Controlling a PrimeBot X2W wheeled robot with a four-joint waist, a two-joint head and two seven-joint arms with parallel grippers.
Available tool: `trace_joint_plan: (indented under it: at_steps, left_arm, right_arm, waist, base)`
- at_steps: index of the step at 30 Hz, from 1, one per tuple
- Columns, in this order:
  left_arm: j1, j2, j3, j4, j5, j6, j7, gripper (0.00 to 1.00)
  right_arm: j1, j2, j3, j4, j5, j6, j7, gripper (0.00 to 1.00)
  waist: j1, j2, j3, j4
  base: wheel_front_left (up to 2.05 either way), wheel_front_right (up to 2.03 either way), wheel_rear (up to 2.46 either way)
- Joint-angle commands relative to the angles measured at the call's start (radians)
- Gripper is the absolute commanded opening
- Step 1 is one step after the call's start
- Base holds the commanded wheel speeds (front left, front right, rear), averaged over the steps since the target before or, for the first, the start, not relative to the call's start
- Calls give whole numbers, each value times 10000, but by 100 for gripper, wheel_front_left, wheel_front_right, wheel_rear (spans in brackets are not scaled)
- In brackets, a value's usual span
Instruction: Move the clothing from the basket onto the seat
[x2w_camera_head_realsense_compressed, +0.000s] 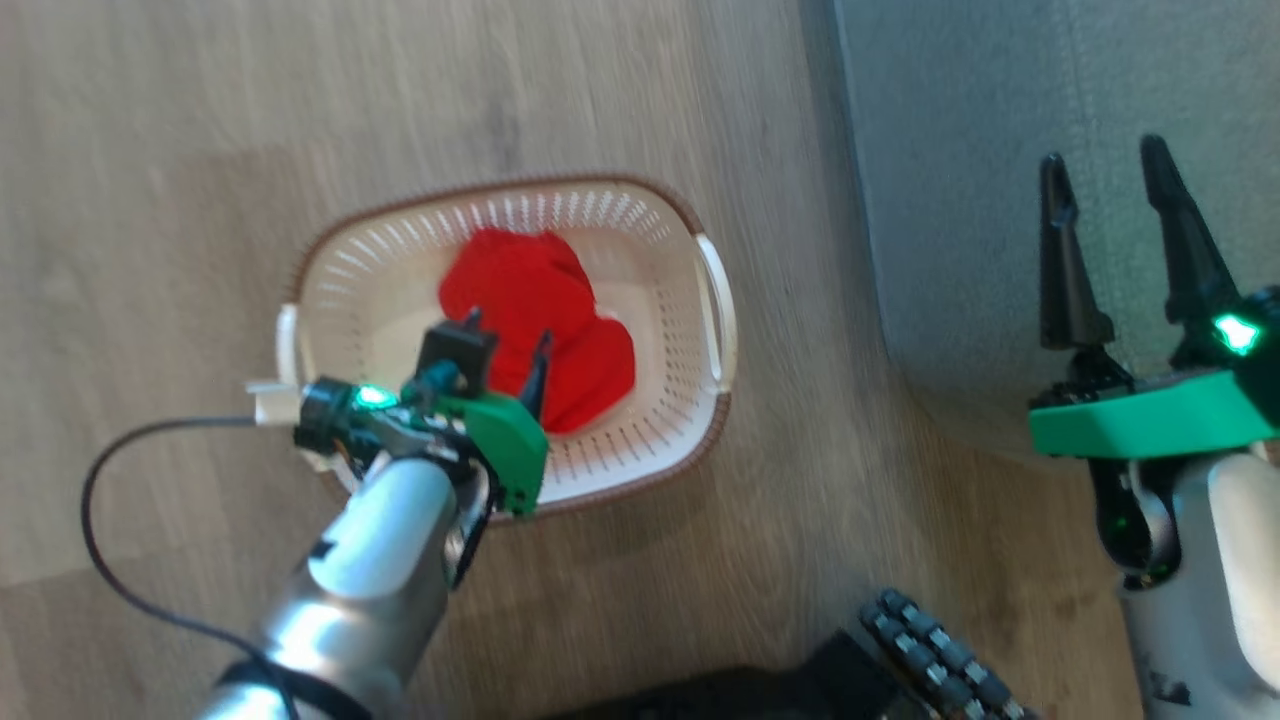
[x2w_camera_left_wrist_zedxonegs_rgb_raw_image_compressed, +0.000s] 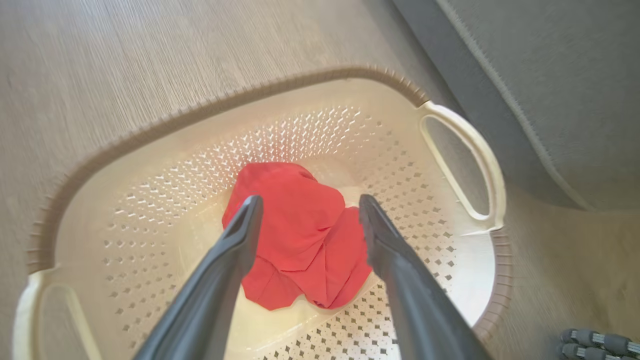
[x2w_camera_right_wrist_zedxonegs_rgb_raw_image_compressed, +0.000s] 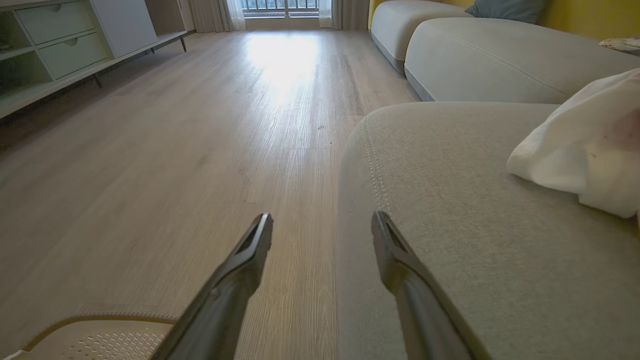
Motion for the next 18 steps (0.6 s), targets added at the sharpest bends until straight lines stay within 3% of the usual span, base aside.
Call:
trace_joint_plan:
  at_steps: [1, 9, 15, 18]
  left_arm:
    - [-256, 24, 112, 114, -164, 59, -53, 100]
    - [-2221, 24, -724, 2821, -567, 367, 624, 100]
    - [-2861, 24, -140, 3727, -1887, 144, 1520, 100]
    - [-3070, 24, -70, 3994, -2224, 300, 1888, 100]
  right_arm:
    - [-44, -40, 284, -433, 39, -2, -91, 100]
    - [-547, 448, 685, -894, 157, -2, -91, 100]
    - [-649, 764, 1204, -1024, 185, -2, -91, 100]
    - [-578, 819, 1258, -1102, 221, -2, -91, 100]
  waist:
    - [-4, 0, 1079, -641]
    - [-4, 0, 2505, -1480]
    - [-4, 0, 3123, -1807]
    - [-4, 0, 3273, -1823]
  base:
    - [0, 0, 0]
    - [0, 0, 0]
    - [0, 0, 0]
    - [0, 0, 0]
